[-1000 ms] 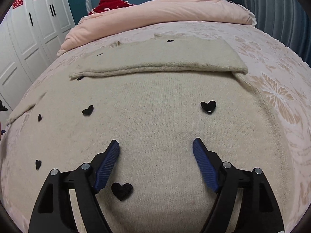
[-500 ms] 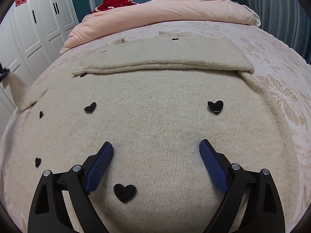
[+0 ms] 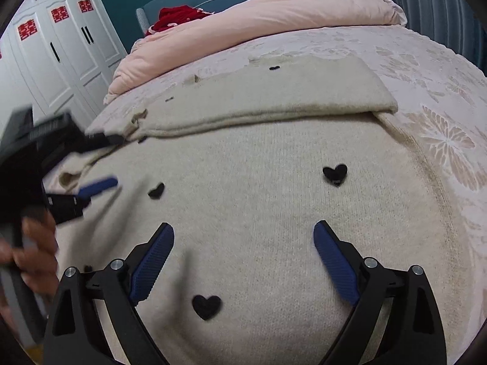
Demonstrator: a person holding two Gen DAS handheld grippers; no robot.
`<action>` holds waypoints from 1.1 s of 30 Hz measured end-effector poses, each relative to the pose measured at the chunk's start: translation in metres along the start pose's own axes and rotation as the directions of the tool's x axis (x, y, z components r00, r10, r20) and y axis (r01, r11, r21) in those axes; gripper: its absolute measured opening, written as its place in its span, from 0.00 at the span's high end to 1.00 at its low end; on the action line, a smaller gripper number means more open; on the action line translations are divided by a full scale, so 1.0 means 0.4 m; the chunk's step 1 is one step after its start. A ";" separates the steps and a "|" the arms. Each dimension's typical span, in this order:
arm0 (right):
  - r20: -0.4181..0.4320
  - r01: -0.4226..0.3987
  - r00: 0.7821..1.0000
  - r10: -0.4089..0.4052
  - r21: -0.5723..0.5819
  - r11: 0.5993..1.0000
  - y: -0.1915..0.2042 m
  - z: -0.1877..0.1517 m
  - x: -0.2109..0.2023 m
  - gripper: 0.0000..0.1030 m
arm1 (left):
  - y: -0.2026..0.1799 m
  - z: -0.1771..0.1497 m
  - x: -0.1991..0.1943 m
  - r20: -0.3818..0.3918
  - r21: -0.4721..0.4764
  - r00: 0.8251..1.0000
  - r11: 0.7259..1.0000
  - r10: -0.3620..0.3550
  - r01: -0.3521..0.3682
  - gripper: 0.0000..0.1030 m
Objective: Fold small clothes
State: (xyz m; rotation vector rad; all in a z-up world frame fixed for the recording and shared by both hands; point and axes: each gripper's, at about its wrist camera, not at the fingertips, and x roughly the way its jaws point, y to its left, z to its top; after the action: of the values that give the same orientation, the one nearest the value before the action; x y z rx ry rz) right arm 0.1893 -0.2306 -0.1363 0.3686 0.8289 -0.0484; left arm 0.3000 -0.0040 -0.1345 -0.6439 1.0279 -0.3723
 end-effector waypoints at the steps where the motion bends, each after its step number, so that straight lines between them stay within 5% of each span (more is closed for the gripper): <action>1: 0.015 -0.024 1.000 0.023 0.013 1.000 0.007 0.024 -0.004 0.12 | 0.039 -0.008 -0.021 0.026 -0.029 1.000 0.999 0.016 -0.015 0.29; 5: -0.044 -0.123 0.992 0.121 -0.049 0.991 0.136 0.177 0.057 0.21 | 0.163 -0.040 -0.119 0.138 -0.042 0.990 0.999 0.019 -0.013 0.29; 10: -0.223 -0.268 0.943 0.247 -0.070 0.961 0.332 0.319 0.256 0.25 | 0.198 -0.079 -0.147 0.197 0.042 0.980 0.999 -0.008 -0.001 0.30; 13: -0.319 -0.269 0.913 0.254 -0.004 0.963 0.395 0.351 0.384 0.35 | 0.187 -0.095 -0.144 0.221 0.078 0.975 0.997 0.005 -0.023 0.27; 16: -0.387 -0.228 0.897 0.213 0.006 0.974 0.439 0.347 0.471 0.35 | 0.192 -0.093 -0.142 0.230 0.083 0.973 0.997 -0.026 0.007 0.25; 18: -0.378 -0.194 0.909 0.175 -0.013 0.981 0.462 0.348 0.492 0.39 | 0.191 -0.093 -0.142 0.236 0.086 0.971 0.996 -0.041 0.021 0.24; 20: -0.373 -0.211 0.909 0.185 -0.028 0.977 0.484 0.354 0.492 0.90 | 0.186 -0.094 -0.140 0.236 0.092 0.971 0.996 -0.045 0.024 0.22; 24: -0.266 -0.330 0.909 0.321 0.009 0.944 0.499 0.415 0.393 0.93 | 0.188 -0.098 -0.144 0.225 0.101 0.972 0.994 -0.073 0.052 0.16; 27: -0.176 -0.379 0.913 0.368 -0.033 0.925 0.490 0.486 0.289 0.93 | 0.172 -0.056 -0.159 0.215 0.017 0.970 0.994 -0.113 0.112 0.10; 31: -0.135 -0.364 0.925 0.356 -0.039 0.930 0.422 0.565 0.229 0.93 | 0.163 0.066 -0.148 0.270 -0.220 0.922 0.915 -0.277 0.339 0.04; 33: -0.127 -0.329 0.939 0.320 -0.056 0.943 0.384 0.592 0.214 0.93 | 0.163 0.140 -0.097 0.284 -0.336 0.924 0.876 -0.257 0.347 0.05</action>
State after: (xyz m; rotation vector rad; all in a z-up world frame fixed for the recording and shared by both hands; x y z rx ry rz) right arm 0.4442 -0.1587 -0.0063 0.4351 0.8730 0.3159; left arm 0.3299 0.0855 -0.1309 -1.1837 0.7768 -0.3629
